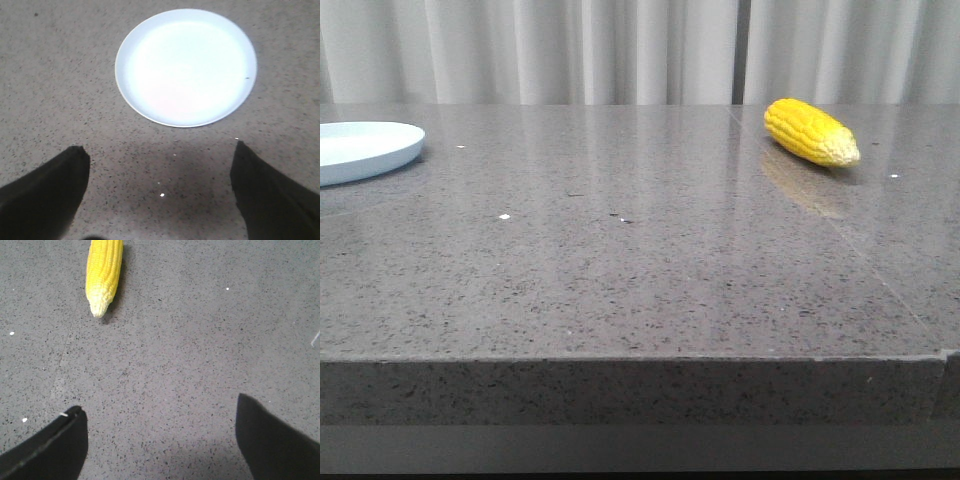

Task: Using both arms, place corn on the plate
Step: 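Lower the left gripper over the light blue plate rim, then grip the plate rim with the left gripper and lift it, then carry the plate toward the table center and set it down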

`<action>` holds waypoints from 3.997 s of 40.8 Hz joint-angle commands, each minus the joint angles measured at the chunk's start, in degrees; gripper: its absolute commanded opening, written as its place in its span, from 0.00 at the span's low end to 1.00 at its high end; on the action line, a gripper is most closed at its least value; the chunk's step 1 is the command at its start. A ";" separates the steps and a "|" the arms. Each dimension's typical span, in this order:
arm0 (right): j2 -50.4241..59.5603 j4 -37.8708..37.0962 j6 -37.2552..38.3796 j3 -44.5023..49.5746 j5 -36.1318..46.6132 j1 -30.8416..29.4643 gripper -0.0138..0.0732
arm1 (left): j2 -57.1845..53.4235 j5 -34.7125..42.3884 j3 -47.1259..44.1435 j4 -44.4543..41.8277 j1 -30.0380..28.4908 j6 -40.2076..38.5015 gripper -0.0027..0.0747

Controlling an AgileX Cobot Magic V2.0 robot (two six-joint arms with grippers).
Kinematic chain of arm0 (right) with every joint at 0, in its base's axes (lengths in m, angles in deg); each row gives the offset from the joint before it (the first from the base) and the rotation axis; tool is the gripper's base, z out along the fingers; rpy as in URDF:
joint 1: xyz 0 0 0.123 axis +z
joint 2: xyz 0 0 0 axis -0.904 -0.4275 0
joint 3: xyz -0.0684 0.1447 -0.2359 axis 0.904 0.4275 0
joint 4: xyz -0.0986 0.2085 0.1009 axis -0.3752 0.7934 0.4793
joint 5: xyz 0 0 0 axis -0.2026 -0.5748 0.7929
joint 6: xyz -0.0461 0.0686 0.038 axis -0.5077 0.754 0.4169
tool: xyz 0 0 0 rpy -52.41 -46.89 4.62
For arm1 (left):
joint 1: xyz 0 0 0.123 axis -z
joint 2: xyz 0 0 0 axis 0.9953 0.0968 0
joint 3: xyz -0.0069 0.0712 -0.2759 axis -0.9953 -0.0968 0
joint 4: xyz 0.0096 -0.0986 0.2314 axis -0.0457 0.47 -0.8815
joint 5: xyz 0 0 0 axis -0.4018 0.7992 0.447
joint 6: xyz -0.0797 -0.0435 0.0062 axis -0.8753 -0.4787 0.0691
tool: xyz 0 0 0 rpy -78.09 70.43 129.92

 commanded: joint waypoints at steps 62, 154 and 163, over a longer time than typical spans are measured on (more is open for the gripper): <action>-0.35 -0.54 -0.38 -1.43 3.64 -0.18 0.88 | 38.17 9.80 19.11 26.17 -13.39 18.12 0.40; -0.35 -0.54 -0.38 -1.43 3.54 -0.18 0.88 | 39.67 0.50 24.52 36.64 16.88 18.12 0.01; -0.35 -0.54 -0.38 -1.43 3.54 -0.18 0.88 | 40.88 0.50 24.52 36.64 16.88 18.12 0.01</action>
